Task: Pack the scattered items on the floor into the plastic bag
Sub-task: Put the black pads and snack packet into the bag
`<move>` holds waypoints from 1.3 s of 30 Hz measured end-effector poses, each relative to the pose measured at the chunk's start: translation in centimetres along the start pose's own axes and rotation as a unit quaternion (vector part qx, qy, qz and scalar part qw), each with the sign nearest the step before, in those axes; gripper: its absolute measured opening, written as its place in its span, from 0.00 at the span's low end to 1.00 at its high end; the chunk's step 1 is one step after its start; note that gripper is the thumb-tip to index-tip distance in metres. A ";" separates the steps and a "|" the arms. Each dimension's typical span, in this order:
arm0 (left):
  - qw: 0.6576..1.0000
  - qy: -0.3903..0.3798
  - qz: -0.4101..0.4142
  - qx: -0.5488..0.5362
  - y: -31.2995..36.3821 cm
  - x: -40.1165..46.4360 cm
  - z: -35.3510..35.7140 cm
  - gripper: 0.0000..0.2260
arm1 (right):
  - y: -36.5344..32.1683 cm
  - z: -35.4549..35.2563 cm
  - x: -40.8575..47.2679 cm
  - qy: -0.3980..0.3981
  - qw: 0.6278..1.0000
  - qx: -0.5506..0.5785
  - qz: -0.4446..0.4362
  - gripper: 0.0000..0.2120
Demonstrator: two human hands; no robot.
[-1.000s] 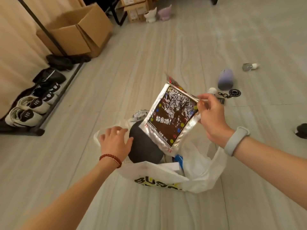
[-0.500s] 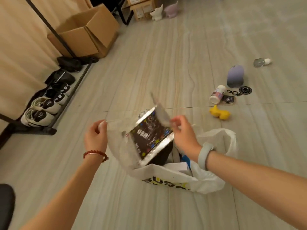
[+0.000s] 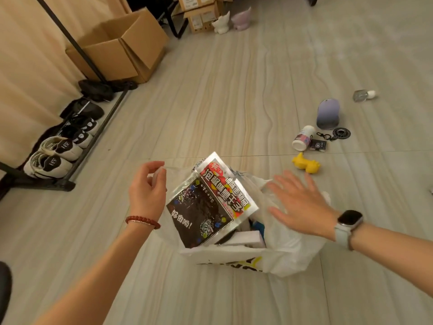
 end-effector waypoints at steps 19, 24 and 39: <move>0.975 0.118 0.084 -0.166 15.9 2.2 -6.7 0.07 | 4.1 -27.1 -2.0 0.470 0.811 0.345 0.054 0.14; 0.960 0.162 0.124 -0.192 17.9 1.8 -9.9 0.07 | 2.3 -31.5 -5.7 0.547 0.802 0.239 0.021 0.12; 0.920 0.040 0.303 0.246 23.1 -6.4 3.0 0.13 | 5.1 -20.1 -9.3 0.231 0.955 0.177 0.052 0.15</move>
Point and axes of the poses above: each hand's wrist, its own x-axis towards the middle knuckle, its own z-axis out of the palm, y = z × x, the point moved 10 cm from there along x, towards the middle knuckle, and after that the axes turned 10 degrees about -z, right-handed, at the moved point
